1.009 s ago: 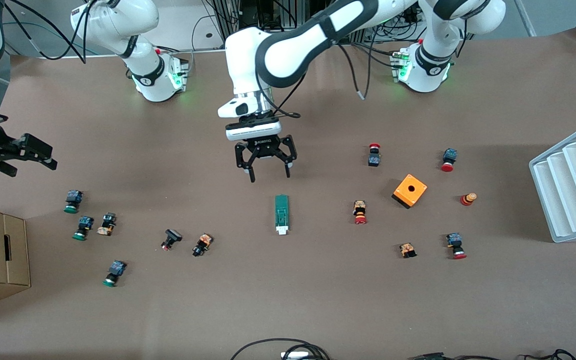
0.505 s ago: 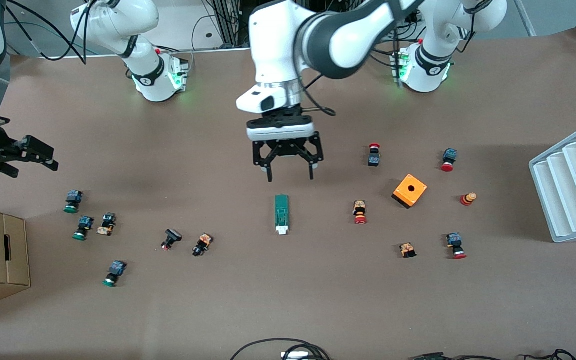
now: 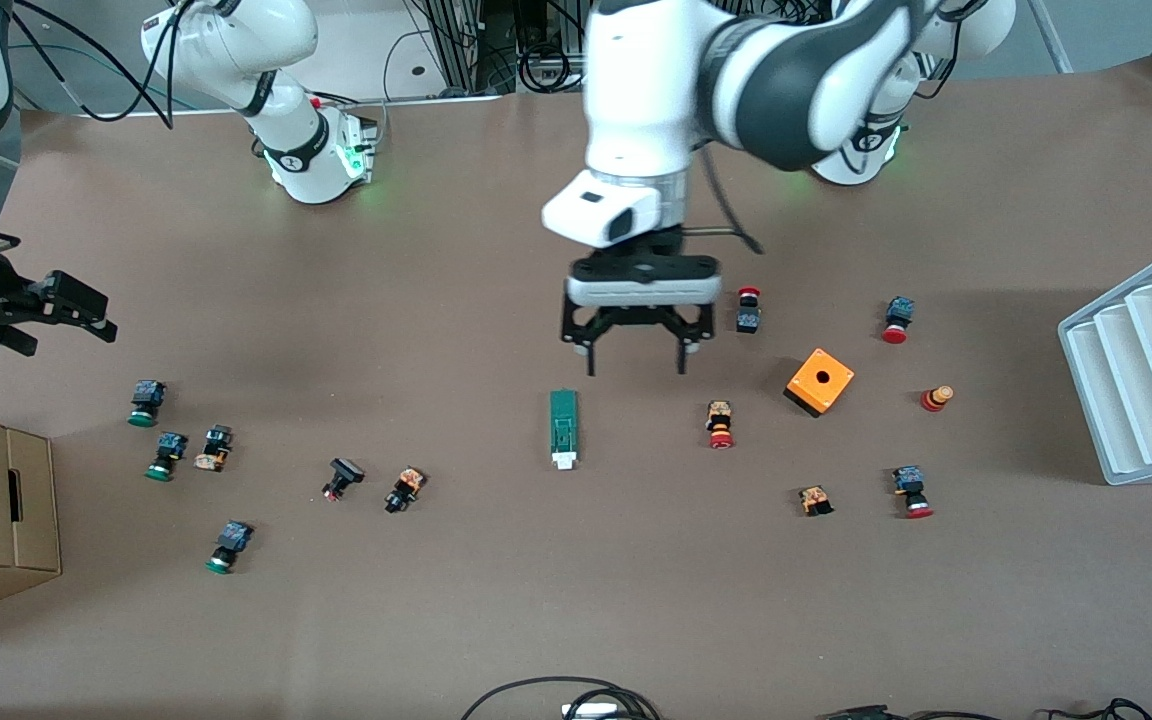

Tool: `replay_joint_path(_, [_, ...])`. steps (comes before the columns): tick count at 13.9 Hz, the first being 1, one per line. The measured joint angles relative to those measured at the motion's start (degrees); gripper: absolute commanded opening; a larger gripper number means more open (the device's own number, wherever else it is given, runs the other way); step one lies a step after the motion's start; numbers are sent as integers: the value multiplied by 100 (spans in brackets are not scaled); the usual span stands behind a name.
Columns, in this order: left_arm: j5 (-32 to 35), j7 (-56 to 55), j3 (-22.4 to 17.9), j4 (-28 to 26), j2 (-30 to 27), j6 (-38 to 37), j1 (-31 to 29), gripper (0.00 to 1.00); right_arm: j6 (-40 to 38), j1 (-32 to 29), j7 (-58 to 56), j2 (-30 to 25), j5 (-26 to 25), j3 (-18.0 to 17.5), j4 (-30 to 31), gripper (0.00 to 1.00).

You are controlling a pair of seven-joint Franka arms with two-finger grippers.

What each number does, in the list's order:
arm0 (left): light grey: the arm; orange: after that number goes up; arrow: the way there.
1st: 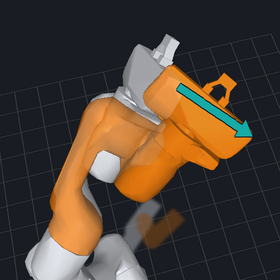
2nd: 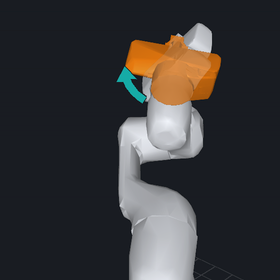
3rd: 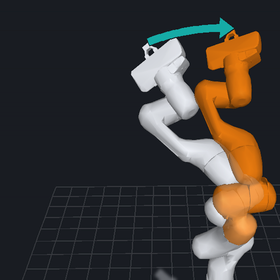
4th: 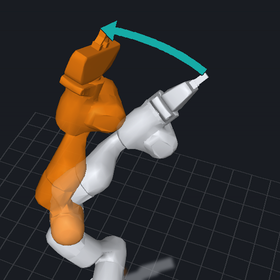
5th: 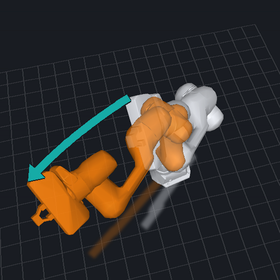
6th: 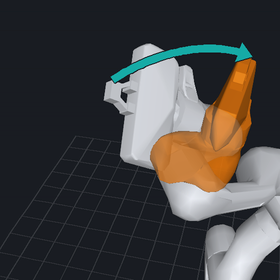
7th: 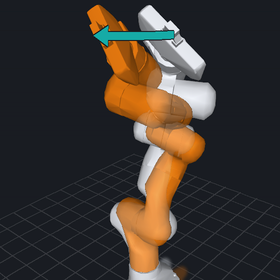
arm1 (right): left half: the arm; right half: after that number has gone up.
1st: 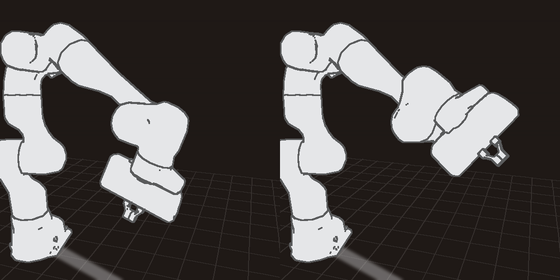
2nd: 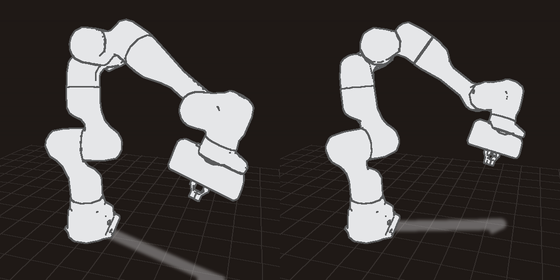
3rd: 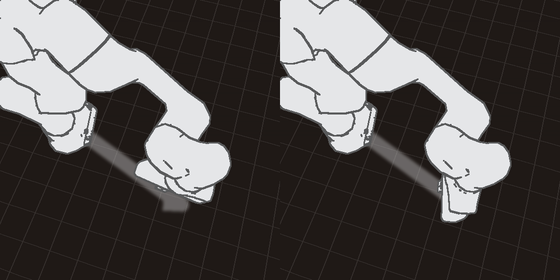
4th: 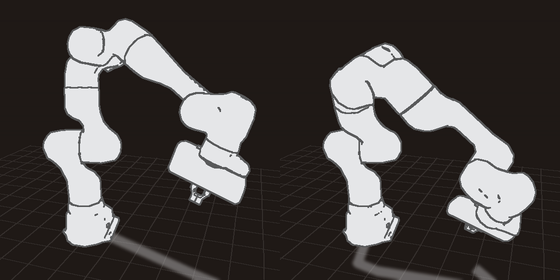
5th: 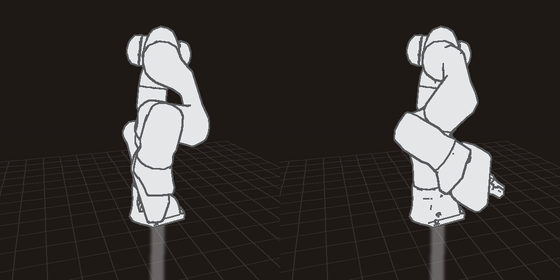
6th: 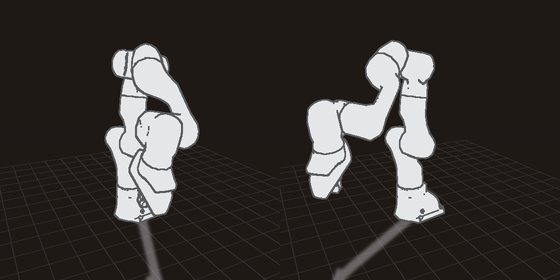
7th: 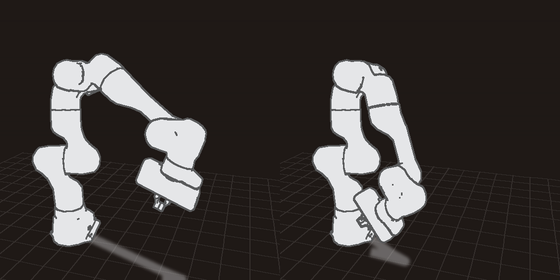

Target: Close load switch with both arms

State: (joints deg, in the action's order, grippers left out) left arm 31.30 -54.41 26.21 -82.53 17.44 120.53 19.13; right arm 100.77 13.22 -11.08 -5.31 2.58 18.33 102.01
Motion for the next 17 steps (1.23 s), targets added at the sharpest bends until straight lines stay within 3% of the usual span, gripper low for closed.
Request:
replay_joint_path(3, [-614,765,-131,29,-214,10,-378,100,0,1,0,0,0,-5,-6,100])
replay_joint_path(9, [-1744,1888,-908,30,-360,-60,-622,100,0,34,2,0,0,-17,-17,100])
replay_joint_path(13, [-2499,3036,-1259,30,-560,-536,-1112,100,0,38,2,0,0,-17,-19,100])
replay_joint_path(17, [-2855,3351,-1425,-33,-600,-1001,-1493,100,0,55,2,0,0,-17,-20,100])
